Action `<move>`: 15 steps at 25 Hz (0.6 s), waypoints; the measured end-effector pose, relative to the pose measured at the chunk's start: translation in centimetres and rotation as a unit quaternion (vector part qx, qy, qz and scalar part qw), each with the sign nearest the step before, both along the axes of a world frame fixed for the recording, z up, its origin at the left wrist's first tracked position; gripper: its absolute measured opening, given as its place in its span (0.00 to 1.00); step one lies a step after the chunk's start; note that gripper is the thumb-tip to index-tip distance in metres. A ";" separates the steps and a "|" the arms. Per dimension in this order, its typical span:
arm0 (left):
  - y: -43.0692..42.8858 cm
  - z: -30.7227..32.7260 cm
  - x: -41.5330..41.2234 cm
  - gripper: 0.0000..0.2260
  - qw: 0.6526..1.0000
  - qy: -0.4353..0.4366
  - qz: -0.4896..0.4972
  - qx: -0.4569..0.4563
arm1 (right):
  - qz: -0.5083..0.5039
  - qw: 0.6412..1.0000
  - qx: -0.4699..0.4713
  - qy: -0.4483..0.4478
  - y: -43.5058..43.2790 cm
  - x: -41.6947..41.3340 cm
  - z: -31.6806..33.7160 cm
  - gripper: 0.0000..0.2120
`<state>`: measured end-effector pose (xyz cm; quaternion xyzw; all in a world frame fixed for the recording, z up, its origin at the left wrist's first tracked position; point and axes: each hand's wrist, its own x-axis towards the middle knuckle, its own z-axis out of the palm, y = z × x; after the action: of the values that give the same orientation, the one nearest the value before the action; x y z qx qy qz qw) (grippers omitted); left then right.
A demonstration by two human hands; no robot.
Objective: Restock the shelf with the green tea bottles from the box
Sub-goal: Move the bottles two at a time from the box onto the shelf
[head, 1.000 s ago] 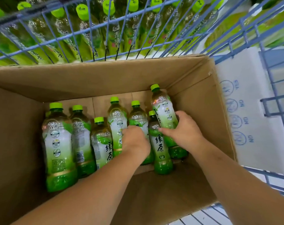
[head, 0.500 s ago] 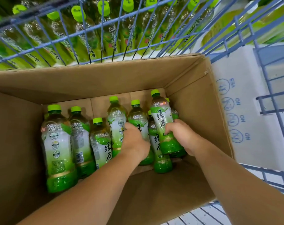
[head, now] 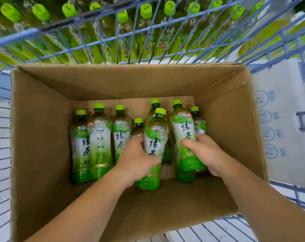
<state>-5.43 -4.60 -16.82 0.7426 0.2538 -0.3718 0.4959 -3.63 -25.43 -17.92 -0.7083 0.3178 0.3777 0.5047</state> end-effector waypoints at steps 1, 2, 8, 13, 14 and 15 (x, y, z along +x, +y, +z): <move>0.6 0.4 -0.2 0.20 1.000 -0.011 0.016 -0.005 | 0.015 1.000 0.003 0.003 0.5 0.0 0.6 0.21; 1.1 0.9 -0.3 0.21 0.999 -0.021 0.023 -0.010 | 0.027 1.000 0.007 0.003 1.0 0.1 1.2 0.23; 5.7 5.6 -0.2 0.25 0.992 -0.049 0.104 -0.054 | 0.043 0.998 -0.006 -0.047 5.5 -0.1 6.4 0.23; 11.7 10.9 0.7 0.25 0.983 -0.111 0.143 -0.038 | 0.020 0.994 -0.024 -0.105 12.0 -0.1 11.5 0.13; 13.1 12.1 0.7 0.25 0.982 -0.124 0.142 -0.032 | 0.018 0.993 -0.026 -0.115 13.6 -0.1 12.7 0.12; 14.5 13.2 0.7 0.25 0.980 -0.138 0.141 -0.030 | 0.017 0.992 -0.023 -0.127 15.1 -0.2 13.8 0.12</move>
<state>-4.72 9.87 -3.65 0.7284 0.2736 -0.1994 0.5957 -3.83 -10.32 -4.14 -0.7671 0.2482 0.2859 0.5179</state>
